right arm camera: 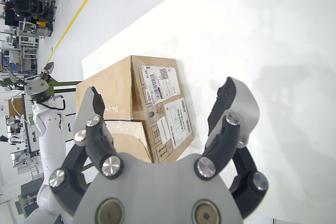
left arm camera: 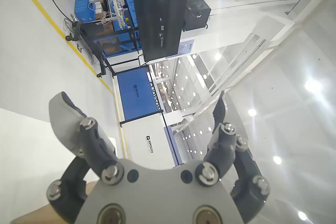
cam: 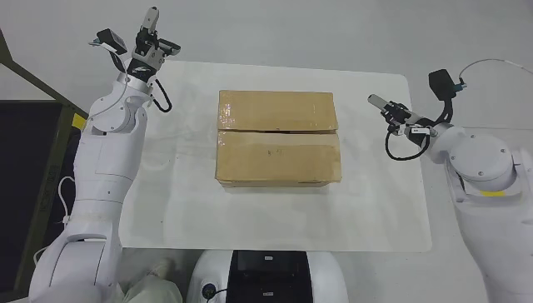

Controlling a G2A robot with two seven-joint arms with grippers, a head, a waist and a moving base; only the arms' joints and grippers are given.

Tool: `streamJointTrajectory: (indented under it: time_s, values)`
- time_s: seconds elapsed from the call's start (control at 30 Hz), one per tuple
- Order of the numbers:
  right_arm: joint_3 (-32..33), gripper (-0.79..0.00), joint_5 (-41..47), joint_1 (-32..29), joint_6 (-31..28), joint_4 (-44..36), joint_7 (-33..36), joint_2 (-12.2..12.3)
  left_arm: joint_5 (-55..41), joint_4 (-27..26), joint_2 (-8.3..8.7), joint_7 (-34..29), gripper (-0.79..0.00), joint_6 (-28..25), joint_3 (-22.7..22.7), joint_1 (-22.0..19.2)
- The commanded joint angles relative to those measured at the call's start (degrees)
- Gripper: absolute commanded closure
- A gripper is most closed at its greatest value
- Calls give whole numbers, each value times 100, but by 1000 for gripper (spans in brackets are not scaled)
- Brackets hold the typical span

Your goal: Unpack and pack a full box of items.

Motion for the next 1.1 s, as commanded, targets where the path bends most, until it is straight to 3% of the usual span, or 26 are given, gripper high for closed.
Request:
streamJointTrajectory:
  time_s: [0.0, 0.57, 1.07]
  values:
    - [0, -785, 0, 0, 0, 0, 0, 0, 0, 0, 0, 0, -785, 0, 0, 0]
    - [0, -784, 0, 0, 0, 0, 0, 0, 0, 0, 0, 0, -785, 0, 0, 0]
    - [-334, -785, 1958, 229, -1840, 1086, 710, -95, 0, 0, 0, 0, -785, 0, 0, 0]
